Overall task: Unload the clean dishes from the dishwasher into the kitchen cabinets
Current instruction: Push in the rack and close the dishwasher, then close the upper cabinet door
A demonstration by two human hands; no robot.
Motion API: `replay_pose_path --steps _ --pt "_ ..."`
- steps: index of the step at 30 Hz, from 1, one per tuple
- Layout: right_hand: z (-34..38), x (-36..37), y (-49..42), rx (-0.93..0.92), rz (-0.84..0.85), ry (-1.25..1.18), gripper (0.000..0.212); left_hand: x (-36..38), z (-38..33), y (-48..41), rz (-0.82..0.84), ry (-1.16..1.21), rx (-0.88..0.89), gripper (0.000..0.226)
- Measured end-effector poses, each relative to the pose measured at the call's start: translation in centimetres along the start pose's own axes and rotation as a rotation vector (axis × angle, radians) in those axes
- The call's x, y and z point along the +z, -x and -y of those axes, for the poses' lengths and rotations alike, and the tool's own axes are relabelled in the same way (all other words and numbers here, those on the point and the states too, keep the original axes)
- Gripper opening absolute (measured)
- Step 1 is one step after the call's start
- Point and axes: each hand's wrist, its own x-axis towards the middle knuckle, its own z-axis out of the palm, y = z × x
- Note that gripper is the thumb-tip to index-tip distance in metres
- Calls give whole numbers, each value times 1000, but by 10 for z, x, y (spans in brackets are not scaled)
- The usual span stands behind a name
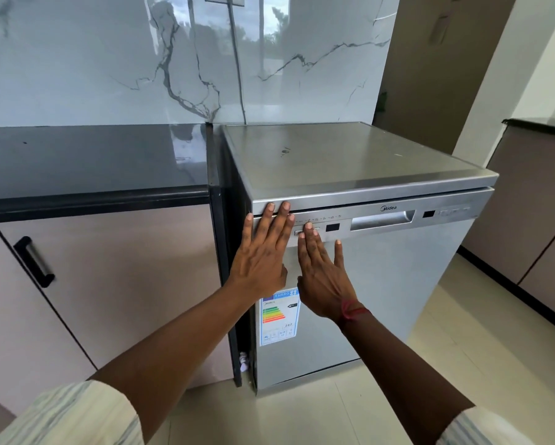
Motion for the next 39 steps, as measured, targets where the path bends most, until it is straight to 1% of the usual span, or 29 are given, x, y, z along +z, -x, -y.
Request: replay_pose_path --steps 5,7,11,15,19,21,25,28,32,36,39 --pt "-20 -24 7 2 -60 -2 83 -6 1 5 -20 -18 2 120" --pt "-30 -34 7 -20 -82 13 80 -6 -3 4 -34 -45 34 118" --pt "-46 -43 7 -117 -92 55 81 -9 -5 -2 -24 -90 87 110" --pt "-44 -42 4 -157 -90 60 82 -13 0 -2 16 -92 116 101" --pt "-19 -43 -12 -195 -181 25 75 -20 15 14 27 -29 89 93" --pt "-2 -48 -23 -203 -254 -1 71 -24 33 27 -10 -2 68 85" --pt "34 -74 -63 -195 -386 -24 71 -42 85 29 -178 26 -22 69" --pt "64 -105 -93 -191 -424 -29 73 -65 136 16 -233 5 -128 71" --pt "103 -154 -117 -151 -458 -60 76 -111 201 15 -235 -3 -264 75" --pt "132 -215 -130 -129 -500 -96 78 -182 242 14 -207 -70 -251 78" --pt "142 -273 -140 -85 -534 -99 79 -244 274 -11 -247 -93 -224 80"
